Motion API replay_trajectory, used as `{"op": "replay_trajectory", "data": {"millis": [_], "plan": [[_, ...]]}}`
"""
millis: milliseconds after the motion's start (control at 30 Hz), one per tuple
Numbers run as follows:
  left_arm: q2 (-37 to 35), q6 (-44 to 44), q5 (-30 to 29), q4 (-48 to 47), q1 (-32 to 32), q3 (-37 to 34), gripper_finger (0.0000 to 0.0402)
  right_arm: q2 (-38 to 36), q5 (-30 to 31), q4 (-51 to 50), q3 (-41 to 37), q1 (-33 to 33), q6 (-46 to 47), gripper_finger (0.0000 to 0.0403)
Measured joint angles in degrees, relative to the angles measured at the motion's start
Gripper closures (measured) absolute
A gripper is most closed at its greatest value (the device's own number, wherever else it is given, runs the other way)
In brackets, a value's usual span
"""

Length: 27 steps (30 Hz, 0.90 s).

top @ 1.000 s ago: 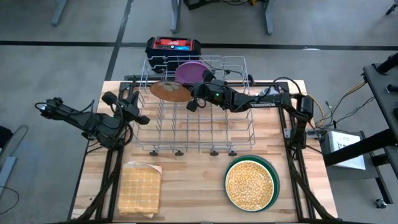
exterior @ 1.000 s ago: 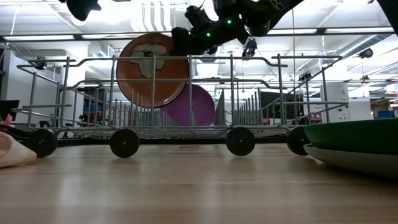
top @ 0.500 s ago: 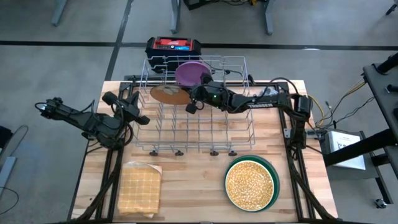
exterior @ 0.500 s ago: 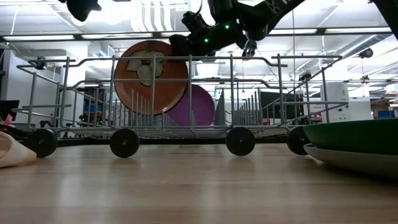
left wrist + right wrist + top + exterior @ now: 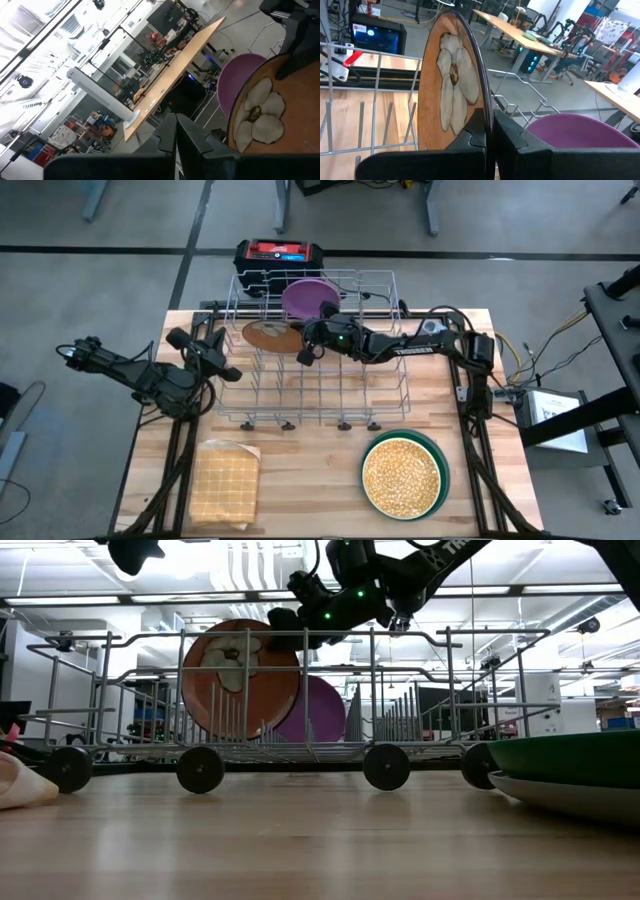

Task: Sort dishes
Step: Put the orange plate into the dish rack

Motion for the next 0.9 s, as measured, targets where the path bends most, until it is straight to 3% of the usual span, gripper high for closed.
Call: {"op": "replay_trajectory", "data": {"millis": [333,667,900], "plan": [[0.0,0.0,0.0,0.0,0.0,0.0,0.0401,0.0,0.3,0.9,0.2,0.0,-0.1,0.0360],[0.0,0.0,0.0,0.0,0.0,0.0,0.0401,0.0,0.2,0.2,0.7,0.0,-1.4,0.0358],[0.0,0.0,0.0,0.0,0.0,0.0,0.0401,0.0,-2.2,-2.9,2.5,0.0,-3.6,0.0322]]}}
